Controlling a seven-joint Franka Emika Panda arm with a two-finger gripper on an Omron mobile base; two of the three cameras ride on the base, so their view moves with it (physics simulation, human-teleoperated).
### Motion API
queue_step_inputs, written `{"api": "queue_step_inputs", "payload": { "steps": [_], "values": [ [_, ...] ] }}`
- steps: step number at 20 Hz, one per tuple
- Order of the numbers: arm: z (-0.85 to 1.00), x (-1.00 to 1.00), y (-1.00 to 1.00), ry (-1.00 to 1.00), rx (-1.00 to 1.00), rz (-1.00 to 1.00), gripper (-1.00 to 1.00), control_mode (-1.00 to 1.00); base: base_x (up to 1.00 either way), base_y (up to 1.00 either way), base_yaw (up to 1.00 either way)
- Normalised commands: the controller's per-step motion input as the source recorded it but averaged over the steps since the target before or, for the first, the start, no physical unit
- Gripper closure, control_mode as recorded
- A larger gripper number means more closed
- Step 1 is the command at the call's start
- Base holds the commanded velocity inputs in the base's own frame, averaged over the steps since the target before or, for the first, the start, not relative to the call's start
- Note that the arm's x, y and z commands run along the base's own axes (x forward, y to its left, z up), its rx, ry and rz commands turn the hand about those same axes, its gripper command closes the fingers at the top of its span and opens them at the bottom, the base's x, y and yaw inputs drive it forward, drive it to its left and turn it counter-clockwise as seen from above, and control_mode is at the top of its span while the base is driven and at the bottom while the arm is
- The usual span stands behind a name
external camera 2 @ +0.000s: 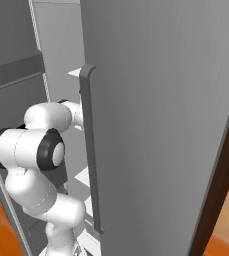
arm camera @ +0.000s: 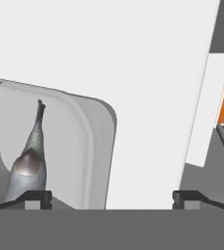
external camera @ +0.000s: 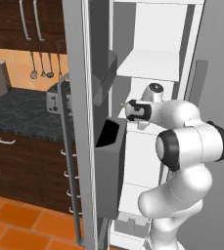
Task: Take the meat container that has the fish and place it on the second highest rack of the freezer. Then take the vegetable container that has the eggplant and lime and place it on the highest rack of the freezer.
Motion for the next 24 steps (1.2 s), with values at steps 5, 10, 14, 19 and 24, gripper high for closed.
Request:
{"api": "queue_step_inputs", "payload": {
  "steps": [5,10,14,19,24],
  "values": [
    [0.15,-0.02,0.06,0.07,0.01,0.00,-1.00,-1.00,0.00,0.00,0.00],
    [0.00,-0.21,0.11,0.00,0.00,0.00,-1.00,-1.00,0.00,0.00,0.00],
    [0.00,-0.22,0.01,0.00,0.00,0.00,-1.00,-1.00,0.00,0.00,0.00],
    [0.00,-0.32,0.00,0.00,0.00,0.00,-1.00,-1.00,0.00,0.00,0.00],
    [0.00,-0.32,0.00,0.00,0.00,0.00,-1.00,-1.00,0.00,0.00,0.00]
  ]
}}
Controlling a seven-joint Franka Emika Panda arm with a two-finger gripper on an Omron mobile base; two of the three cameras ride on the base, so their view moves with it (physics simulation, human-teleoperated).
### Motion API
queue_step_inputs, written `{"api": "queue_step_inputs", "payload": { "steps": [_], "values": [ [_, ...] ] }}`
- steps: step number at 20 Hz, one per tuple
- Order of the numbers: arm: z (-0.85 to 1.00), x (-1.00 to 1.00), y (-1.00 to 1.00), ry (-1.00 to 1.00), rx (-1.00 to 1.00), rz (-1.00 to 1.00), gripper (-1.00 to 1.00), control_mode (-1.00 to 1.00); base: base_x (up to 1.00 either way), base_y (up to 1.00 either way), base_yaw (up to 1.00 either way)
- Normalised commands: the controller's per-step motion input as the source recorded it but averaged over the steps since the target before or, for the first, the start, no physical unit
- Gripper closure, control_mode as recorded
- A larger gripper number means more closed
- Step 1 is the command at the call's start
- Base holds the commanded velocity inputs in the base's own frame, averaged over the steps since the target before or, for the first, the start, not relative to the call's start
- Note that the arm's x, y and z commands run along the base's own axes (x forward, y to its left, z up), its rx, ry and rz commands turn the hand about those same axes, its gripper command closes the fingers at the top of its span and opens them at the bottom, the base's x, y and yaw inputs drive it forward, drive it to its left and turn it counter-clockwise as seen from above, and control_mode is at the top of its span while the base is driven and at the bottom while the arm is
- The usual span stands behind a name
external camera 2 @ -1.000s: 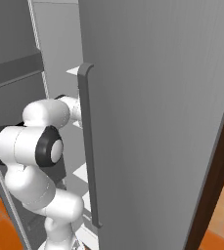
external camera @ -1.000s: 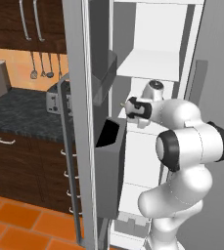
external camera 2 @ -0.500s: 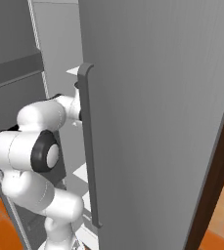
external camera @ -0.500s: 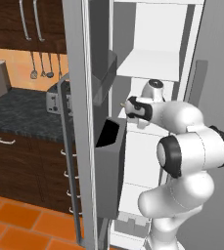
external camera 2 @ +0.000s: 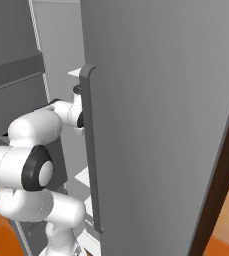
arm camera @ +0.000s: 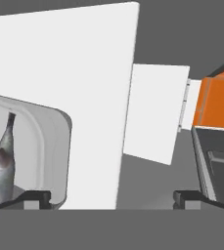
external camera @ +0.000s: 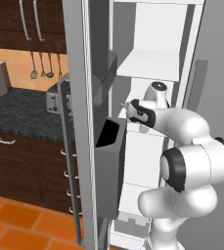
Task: Take the meat container that has the fish and place it on the second highest rack of the freezer. Then take the vegetable container that has the eggplant and lime and place it on the highest rack of the freezer.
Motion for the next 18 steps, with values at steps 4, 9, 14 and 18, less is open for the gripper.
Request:
{"api": "queue_step_inputs", "payload": {
  "steps": [4,9,14,18],
  "values": [
    [0.03,-0.30,0.06,0.00,0.00,0.00,-1.00,-1.00,0.00,0.00,0.00],
    [0.01,-0.26,0.15,0.00,0.00,0.00,-1.00,-1.00,0.00,0.00,0.00],
    [0.11,-0.22,0.05,0.00,0.00,0.00,-1.00,-1.00,0.00,0.00,0.00],
    [0.39,-0.28,0.00,0.00,0.00,0.00,-1.00,-1.00,0.00,0.00,0.00]
  ]
}}
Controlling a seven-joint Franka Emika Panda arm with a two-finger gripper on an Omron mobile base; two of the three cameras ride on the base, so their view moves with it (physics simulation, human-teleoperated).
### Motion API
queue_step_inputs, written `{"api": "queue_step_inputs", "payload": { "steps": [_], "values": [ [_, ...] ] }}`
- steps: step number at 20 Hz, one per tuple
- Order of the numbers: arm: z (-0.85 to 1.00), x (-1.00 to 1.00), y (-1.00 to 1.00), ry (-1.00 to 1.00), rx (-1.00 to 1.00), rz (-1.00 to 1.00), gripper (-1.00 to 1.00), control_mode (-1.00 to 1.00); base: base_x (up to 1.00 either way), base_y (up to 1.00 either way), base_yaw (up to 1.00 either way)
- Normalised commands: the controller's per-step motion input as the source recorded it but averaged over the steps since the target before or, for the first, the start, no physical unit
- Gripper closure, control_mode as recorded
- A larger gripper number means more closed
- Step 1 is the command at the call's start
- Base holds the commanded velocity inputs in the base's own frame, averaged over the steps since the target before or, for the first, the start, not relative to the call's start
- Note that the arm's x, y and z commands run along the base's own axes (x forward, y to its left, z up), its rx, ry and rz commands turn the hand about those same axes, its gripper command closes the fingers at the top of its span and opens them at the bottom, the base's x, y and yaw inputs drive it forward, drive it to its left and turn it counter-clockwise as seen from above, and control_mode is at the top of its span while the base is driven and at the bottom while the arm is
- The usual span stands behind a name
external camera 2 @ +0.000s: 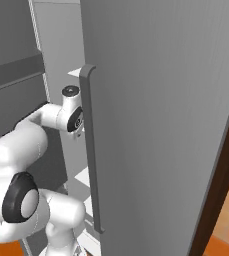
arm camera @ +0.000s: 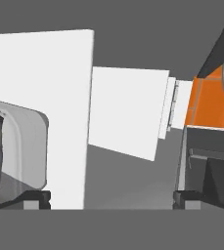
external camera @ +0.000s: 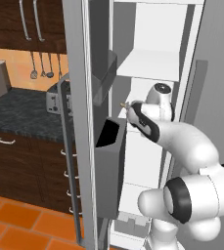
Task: Take the meat container that has the fish and place it on the second highest rack of the freezer. Then take the vegetable container that has the eggplant and lime and place it on the highest rack of the freezer.
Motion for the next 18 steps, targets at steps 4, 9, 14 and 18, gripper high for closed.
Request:
{"api": "queue_step_inputs", "payload": {
  "steps": [4,9,14,18],
  "values": [
    [0.18,-0.36,0.00,0.00,0.00,0.00,-1.00,-1.00,0.00,0.00,0.00],
    [0.10,-0.46,0.00,0.00,0.00,0.00,-1.00,-1.00,0.00,0.00,0.00],
    [0.19,-0.44,0.00,-0.01,-0.02,0.02,-1.00,-1.00,0.00,0.00,0.00],
    [0.32,-0.43,0.00,0.00,-0.18,0.16,-1.00,-1.00,0.00,0.00,0.00]
  ]
}}
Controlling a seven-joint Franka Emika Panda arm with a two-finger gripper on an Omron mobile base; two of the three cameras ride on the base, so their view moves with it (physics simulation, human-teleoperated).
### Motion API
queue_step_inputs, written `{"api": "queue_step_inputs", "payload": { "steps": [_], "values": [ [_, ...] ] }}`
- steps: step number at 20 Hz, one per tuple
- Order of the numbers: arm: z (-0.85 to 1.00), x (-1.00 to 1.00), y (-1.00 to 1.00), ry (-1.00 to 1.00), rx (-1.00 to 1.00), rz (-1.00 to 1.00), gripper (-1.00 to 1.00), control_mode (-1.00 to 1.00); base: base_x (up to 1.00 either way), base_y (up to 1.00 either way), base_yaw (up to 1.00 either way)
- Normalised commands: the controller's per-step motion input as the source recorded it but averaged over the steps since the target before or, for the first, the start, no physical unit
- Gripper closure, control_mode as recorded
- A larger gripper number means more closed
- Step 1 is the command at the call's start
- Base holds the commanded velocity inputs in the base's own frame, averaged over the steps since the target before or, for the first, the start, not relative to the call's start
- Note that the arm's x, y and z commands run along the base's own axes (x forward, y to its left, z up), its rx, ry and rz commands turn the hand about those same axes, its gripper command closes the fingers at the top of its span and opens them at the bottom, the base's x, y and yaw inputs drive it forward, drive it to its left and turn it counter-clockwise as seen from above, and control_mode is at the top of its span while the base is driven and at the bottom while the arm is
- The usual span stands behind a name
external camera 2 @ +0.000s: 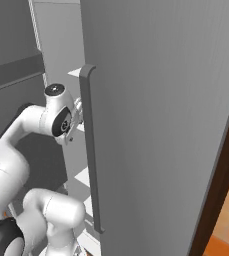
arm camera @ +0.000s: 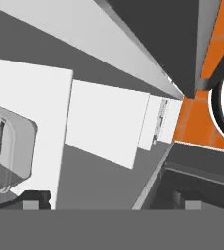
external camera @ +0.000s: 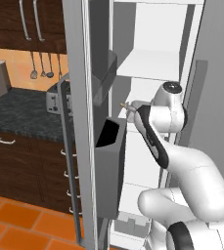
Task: Take the meat container that has the fish and place it on the second highest rack of the freezer. Then take the vegetable container that has the eggplant and lime and place it on the highest rack of the freezer.
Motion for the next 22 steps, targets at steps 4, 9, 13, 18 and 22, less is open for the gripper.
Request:
{"api": "queue_step_inputs", "payload": {
  "steps": [4,9,13,18,22],
  "values": [
    [0.34,-0.44,-0.08,0.00,-0.20,0.27,-1.00,-1.00,0.00,0.00,0.00],
    [0.22,-0.89,0.00,-0.08,0.00,0.12,-1.00,-1.00,0.00,0.00,0.00],
    [0.37,-0.24,-0.14,-0.01,-0.11,0.32,-1.00,-1.00,0.00,0.00,0.00],
    [0.44,-0.18,-0.44,0.06,-0.23,0.48,-1.00,-1.00,0.00,0.00,0.00],
    [0.21,-0.31,-0.15,0.11,-0.45,0.45,-1.00,-1.00,0.00,0.00,0.00]
  ]
}}
